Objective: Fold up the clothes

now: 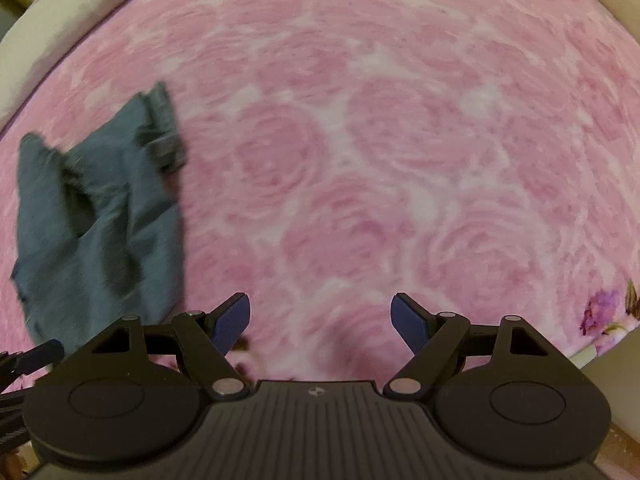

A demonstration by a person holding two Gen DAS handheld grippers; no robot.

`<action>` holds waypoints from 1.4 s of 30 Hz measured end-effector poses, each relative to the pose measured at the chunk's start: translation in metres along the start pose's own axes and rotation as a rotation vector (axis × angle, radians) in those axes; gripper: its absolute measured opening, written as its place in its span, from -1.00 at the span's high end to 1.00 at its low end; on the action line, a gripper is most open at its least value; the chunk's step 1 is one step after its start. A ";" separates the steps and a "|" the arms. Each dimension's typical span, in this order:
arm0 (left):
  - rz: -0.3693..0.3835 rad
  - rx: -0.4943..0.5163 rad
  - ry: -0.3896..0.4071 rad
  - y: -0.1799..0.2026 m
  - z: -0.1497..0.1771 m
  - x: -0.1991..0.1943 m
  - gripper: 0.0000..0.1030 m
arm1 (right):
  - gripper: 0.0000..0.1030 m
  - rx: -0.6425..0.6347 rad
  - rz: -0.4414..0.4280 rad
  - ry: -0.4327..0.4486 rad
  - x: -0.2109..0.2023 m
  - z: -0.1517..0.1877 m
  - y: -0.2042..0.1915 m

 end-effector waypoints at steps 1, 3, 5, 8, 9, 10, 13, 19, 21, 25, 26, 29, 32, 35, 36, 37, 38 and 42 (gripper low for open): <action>0.002 -0.001 0.001 0.003 -0.007 0.010 -0.11 | -0.56 0.013 0.004 0.000 0.004 -0.002 0.007; -0.001 -0.015 0.004 0.006 -0.021 0.030 -0.11 | -0.57 0.037 0.006 -0.002 0.009 -0.005 0.019; -0.036 -0.026 -0.008 0.004 -0.031 0.055 -0.11 | -0.57 0.057 0.011 -0.006 0.014 -0.005 0.029; -0.143 -0.002 -0.063 0.000 -0.035 0.093 -0.11 | -0.58 0.085 0.024 -0.026 0.023 0.000 0.044; -0.180 0.010 -0.081 -0.001 -0.035 0.105 -0.13 | -0.59 0.093 0.028 -0.034 0.027 0.002 0.048; -0.215 0.021 -0.092 -0.002 -0.035 0.115 -0.20 | -0.59 0.099 0.035 -0.043 0.030 0.005 0.051; -0.254 0.026 -0.054 0.001 -0.043 0.121 -0.31 | -0.60 0.114 0.056 -0.075 0.043 0.013 0.056; -0.077 -0.066 0.039 -0.034 -0.051 0.081 0.96 | -0.59 0.067 0.050 -0.084 0.049 0.018 0.030; -0.017 -0.133 0.145 -0.063 -0.051 0.028 0.96 | -0.59 0.046 0.042 -0.074 0.045 0.016 0.014; -0.031 -0.300 0.392 -0.158 -0.021 -0.113 0.96 | -0.60 0.009 0.025 -0.053 0.036 0.012 -0.019; -0.070 -0.358 0.448 -0.190 -0.005 -0.149 0.96 | -0.60 0.000 0.021 -0.047 0.034 0.011 -0.027; -0.286 -0.535 0.528 -0.285 0.062 -0.220 0.96 | -0.60 -0.039 0.003 -0.039 0.030 0.013 -0.061; -0.559 -0.700 0.471 -0.371 0.144 -0.248 0.95 | -0.60 -0.086 -0.019 -0.044 0.034 0.022 -0.098; -0.660 -0.877 0.333 -0.429 0.218 -0.227 0.95 | -0.61 -0.135 -0.039 -0.059 0.042 0.034 -0.135; -0.662 -0.948 0.289 -0.444 0.244 -0.216 0.95 | -0.61 -0.152 -0.045 -0.064 0.044 0.038 -0.147; -0.613 -0.998 0.235 -0.452 0.262 -0.199 0.94 | -0.61 -0.168 -0.052 -0.070 0.047 0.042 -0.159; -0.565 -1.016 0.195 -0.451 0.276 -0.185 0.94 | -0.61 -0.182 -0.054 -0.079 0.051 0.047 -0.169; -0.437 -0.868 0.146 -0.417 0.275 -0.154 0.87 | -0.62 -0.207 -0.055 -0.122 0.066 0.065 -0.197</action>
Point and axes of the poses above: each gripper's, at about its wrist camera, not at the fingertips, and x roughly the way its jaws point, y to its right, z to its underside, the point moved 8 cm from there along x, roughly the way its jaws point, and after that the axes turned 10 degrees about -y, right-handed, at the moved point
